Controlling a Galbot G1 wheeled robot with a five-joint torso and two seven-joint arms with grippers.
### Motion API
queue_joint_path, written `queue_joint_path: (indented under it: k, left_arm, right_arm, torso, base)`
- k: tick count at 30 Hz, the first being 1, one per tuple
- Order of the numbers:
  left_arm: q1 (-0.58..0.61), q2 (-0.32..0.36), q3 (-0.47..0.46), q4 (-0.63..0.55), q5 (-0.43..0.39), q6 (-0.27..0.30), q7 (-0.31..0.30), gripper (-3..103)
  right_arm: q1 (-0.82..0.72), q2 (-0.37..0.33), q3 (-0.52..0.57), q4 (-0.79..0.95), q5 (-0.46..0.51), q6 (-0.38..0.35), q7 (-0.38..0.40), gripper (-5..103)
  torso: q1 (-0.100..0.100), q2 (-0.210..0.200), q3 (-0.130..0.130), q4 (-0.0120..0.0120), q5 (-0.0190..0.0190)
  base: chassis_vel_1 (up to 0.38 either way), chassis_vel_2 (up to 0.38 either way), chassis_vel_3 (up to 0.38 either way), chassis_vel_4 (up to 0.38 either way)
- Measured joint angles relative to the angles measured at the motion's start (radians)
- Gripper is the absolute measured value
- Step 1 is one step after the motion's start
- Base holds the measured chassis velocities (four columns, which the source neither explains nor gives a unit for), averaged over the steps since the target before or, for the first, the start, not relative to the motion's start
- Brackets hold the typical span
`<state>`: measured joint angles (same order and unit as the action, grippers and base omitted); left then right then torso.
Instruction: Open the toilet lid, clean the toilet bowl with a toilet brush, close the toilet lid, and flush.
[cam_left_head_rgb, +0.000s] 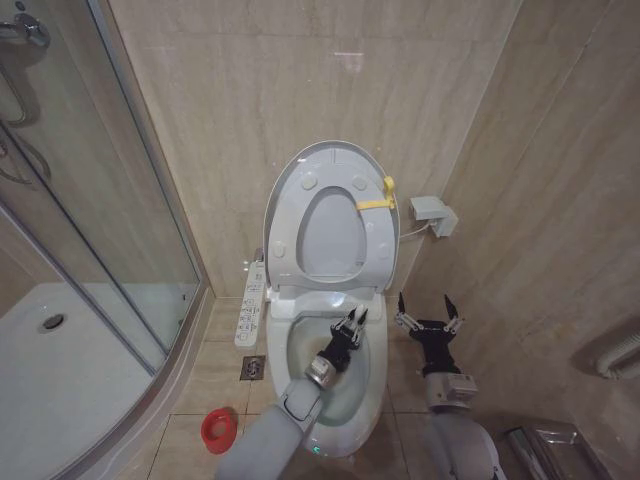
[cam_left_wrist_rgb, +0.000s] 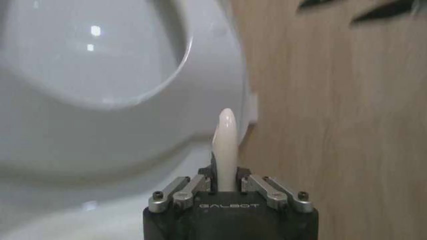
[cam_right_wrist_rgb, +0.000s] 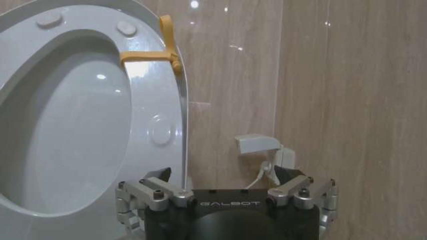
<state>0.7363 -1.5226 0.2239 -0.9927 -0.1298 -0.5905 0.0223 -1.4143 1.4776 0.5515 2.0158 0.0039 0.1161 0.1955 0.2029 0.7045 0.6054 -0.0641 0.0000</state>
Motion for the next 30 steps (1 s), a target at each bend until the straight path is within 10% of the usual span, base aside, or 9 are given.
queue_joint_path:
  k: [30]
  left_arm:
    - [0.023,0.019,-0.002,-0.091,0.025,-0.026,0.015,19]
  right_arm:
    - [0.000,0.000,0.000,0.000,0.000,0.000,0.000,100]
  torso:
    - [0.000,0.000,0.000,-0.0001,-0.0001]
  base:
    - [0.000,0.000,0.000,0.000]
